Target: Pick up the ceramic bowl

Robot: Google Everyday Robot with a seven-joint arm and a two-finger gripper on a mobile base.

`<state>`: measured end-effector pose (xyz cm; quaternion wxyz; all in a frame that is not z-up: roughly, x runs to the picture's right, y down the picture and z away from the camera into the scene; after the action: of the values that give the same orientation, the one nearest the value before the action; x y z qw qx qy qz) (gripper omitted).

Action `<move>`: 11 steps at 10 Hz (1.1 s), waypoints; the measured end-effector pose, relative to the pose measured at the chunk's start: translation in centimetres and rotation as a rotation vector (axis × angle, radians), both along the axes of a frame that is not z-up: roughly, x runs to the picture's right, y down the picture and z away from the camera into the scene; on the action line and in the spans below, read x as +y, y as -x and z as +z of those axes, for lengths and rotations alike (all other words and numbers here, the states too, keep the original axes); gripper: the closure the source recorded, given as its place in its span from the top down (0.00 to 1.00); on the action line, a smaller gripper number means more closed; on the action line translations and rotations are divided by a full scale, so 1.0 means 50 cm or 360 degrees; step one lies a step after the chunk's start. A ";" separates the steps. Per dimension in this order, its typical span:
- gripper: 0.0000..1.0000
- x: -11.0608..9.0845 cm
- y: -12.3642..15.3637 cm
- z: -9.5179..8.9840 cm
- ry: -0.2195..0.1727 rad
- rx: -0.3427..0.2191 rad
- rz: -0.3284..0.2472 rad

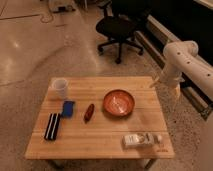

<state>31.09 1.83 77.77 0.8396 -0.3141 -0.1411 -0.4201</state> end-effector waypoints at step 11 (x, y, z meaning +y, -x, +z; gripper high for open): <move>0.80 0.003 0.064 0.059 -0.0041 -0.0064 -0.0086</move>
<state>27.89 1.96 80.71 0.8290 -0.2984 -0.1441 -0.4505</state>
